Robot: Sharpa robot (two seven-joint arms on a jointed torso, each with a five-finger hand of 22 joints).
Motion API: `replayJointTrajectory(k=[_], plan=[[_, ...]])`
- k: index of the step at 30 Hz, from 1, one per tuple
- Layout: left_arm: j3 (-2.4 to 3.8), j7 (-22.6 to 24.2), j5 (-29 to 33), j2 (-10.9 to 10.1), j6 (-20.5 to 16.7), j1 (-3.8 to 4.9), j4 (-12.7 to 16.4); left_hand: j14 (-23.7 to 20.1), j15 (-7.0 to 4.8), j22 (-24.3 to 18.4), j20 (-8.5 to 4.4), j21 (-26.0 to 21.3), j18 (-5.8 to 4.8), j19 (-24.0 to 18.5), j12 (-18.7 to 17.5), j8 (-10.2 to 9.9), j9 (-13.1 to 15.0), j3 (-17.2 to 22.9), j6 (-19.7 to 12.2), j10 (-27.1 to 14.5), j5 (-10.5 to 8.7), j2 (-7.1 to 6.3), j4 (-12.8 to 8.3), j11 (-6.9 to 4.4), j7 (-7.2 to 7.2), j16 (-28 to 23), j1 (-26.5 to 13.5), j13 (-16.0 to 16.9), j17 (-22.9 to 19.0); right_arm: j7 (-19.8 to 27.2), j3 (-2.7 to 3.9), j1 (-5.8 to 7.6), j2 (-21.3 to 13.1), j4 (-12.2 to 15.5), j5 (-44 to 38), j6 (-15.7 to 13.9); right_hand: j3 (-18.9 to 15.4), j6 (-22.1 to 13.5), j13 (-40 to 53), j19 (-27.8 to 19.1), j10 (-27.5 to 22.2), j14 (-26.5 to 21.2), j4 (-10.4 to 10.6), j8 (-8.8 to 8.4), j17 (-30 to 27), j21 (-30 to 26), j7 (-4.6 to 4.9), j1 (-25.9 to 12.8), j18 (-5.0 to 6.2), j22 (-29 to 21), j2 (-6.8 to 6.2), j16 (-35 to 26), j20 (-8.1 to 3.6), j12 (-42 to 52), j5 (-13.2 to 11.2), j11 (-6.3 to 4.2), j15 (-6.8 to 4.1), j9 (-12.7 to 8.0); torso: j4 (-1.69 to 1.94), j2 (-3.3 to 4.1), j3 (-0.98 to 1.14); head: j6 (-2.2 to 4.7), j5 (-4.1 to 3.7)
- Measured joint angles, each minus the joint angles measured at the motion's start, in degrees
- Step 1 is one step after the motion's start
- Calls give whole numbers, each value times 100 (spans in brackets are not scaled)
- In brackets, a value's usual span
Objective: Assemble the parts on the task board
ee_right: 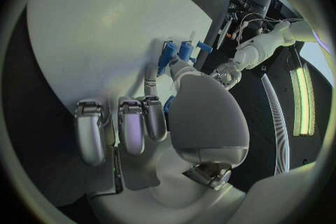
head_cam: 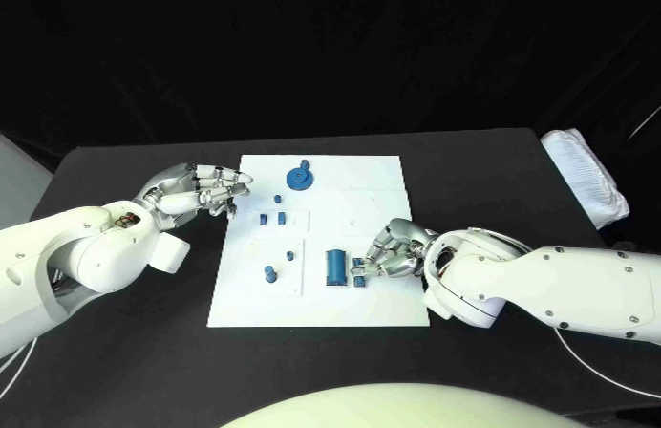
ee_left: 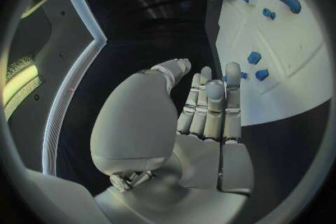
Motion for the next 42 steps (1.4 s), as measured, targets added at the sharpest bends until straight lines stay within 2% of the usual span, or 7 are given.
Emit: replayJointTrajectory(k=[9,13,15,18,27,37,42], plan=[[0,-4,-2,0,0,0,-4,0,0,0,0,0,0,0,0,0,0,0,0,0,0,0,0,0,0,0,0,-1,0,140,-9,-17,-8,-17,46,-40,-365,-3,0,0,0,0,149,0,0,0,22,-151,0,5,13,0,0,0,-5,0,0,10,0,1,2,4,5],[0,-5,-3,4,0,0,-6,0,0,0,0,0,0,0,0,0,0,0,0,0,0,0,0,0,0,0,0,-1,0,220,-17,-29,-22,2,118,-108,-662,-24,0,0,0,0,159,0,0,0,44,-388,0,5,109,0,0,0,-5,0,0,10,-3,1,4,10,8],[0,-6,-4,5,0,0,-7,0,0,0,0,0,0,0,0,0,0,0,0,0,0,0,0,0,0,0,0,-1,0,259,-24,-35,-38,19,159,-152,-934,-9,0,0,0,0,164,-11,0,0,30,-621,0,4,242,0,0,0,-5,0,0,5,-3,1,4,13,9],[0,-6,-4,6,0,0,-10,0,0,0,0,0,0,0,0,0,0,0,0,0,0,0,0,0,0,0,0,-1,0,297,-26,-39,-66,46,193,-203,-1093,-3,0,0,0,0,163,2,0,0,22,-699,0,4,320,0,0,0,-5,0,0,10,-2,1,4,16,9],[0,-9,-6,7,0,0,-18,0,0,0,0,0,0,0,23,25,0,0,0,-42,0,0,0,1,0,0,0,7,-8,382,-20,-38,-211,124,210,-262,-1195,-4,0,0,0,0,149,17,5,0,21,-712,0,3,333,0,0,0,-5,0,0,31,-4,0,3,23,10],[0,-10,-7,13,0,0,-31,0,0,2,0,0,0,0,23,25,0,0,0,-42,0,0,0,1,0,0,0,7,-8,376,-21,-43,-278,183,135,-105,-1431,-4,0,0,0,0,116,17,4,0,21,-58,0,3,366,0,0,0,-5,0,0,42,-8,-5,3,26,16],[0,-10,-8,15,0,0,-33,0,0,5,0,0,0,0,23,25,0,0,0,-42,0,0,0,1,0,0,0,6,-8,362,-21,-60,-291,213,79,6,-1454,-4,0,0,0,0,94,17,4,0,21,37,0,3,370,0,0,0,-5,0,0,42,-4,-4,2,29,14]])
